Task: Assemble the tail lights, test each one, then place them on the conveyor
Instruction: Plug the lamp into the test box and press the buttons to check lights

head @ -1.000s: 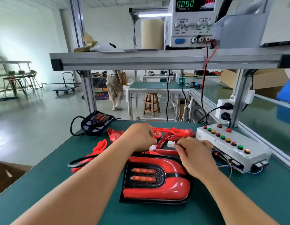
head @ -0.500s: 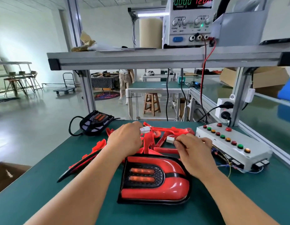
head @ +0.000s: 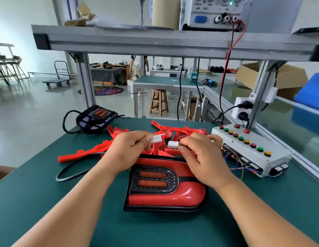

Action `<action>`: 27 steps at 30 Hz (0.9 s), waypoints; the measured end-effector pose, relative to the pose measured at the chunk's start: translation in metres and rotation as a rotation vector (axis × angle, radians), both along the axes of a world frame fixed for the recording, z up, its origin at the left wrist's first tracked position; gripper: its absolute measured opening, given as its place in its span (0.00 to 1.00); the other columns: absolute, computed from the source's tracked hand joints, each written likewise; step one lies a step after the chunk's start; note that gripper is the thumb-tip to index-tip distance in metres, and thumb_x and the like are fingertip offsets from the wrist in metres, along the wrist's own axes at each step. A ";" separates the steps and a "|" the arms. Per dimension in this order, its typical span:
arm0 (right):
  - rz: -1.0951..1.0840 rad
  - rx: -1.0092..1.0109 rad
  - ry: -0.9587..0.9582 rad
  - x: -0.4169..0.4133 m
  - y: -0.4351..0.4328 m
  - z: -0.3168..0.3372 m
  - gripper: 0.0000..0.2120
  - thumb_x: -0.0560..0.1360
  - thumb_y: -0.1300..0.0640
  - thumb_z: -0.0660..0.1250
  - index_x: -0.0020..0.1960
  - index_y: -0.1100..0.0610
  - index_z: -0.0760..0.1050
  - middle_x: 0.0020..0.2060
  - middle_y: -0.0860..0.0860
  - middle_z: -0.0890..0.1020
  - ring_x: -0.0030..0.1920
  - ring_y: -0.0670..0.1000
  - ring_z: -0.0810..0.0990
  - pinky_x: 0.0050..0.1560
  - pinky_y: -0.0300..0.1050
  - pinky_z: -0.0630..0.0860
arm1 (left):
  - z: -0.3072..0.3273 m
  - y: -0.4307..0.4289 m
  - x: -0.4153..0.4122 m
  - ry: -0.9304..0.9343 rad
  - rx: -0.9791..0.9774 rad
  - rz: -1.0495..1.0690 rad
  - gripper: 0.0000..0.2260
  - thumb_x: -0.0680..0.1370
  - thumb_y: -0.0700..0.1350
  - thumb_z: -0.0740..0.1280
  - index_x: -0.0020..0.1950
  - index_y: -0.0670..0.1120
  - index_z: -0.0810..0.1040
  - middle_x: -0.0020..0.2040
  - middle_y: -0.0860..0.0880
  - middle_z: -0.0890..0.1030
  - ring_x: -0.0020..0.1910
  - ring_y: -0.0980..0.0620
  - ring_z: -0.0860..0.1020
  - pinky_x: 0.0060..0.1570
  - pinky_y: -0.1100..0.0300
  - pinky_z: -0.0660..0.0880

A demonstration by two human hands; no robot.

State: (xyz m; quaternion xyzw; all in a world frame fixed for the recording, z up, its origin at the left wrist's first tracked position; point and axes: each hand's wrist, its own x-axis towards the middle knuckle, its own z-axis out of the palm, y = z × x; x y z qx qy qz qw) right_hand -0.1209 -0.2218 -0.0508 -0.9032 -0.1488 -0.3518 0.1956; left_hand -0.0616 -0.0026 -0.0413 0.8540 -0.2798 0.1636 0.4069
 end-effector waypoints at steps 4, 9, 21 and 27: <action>0.013 0.010 -0.029 0.001 0.004 0.000 0.12 0.78 0.49 0.60 0.46 0.53 0.80 0.38 0.45 0.77 0.45 0.49 0.78 0.51 0.57 0.66 | 0.006 0.002 0.001 0.031 0.018 -0.020 0.16 0.82 0.50 0.60 0.33 0.49 0.71 0.25 0.57 0.68 0.27 0.58 0.66 0.29 0.66 0.62; 0.012 -0.002 -0.043 0.002 0.008 -0.002 0.15 0.78 0.47 0.57 0.45 0.51 0.80 0.37 0.46 0.77 0.44 0.50 0.78 0.50 0.53 0.62 | 0.007 0.000 -0.002 0.009 0.077 -0.074 0.17 0.81 0.51 0.59 0.43 0.40 0.79 0.27 0.56 0.66 0.28 0.57 0.64 0.31 0.61 0.63; -0.028 -0.049 -0.003 0.002 0.009 0.000 0.12 0.77 0.47 0.61 0.42 0.49 0.80 0.34 0.46 0.75 0.41 0.50 0.77 0.46 0.52 0.60 | 0.011 -0.016 -0.015 -0.082 0.239 0.019 0.18 0.81 0.54 0.57 0.30 0.56 0.65 0.26 0.54 0.66 0.28 0.54 0.66 0.32 0.52 0.68; -0.003 -0.040 -0.017 0.005 0.010 0.004 0.11 0.77 0.49 0.62 0.39 0.52 0.79 0.33 0.46 0.76 0.41 0.50 0.77 0.45 0.52 0.59 | 0.010 -0.024 -0.014 -0.130 0.186 0.016 0.18 0.82 0.52 0.58 0.31 0.58 0.69 0.26 0.55 0.68 0.28 0.57 0.67 0.30 0.56 0.62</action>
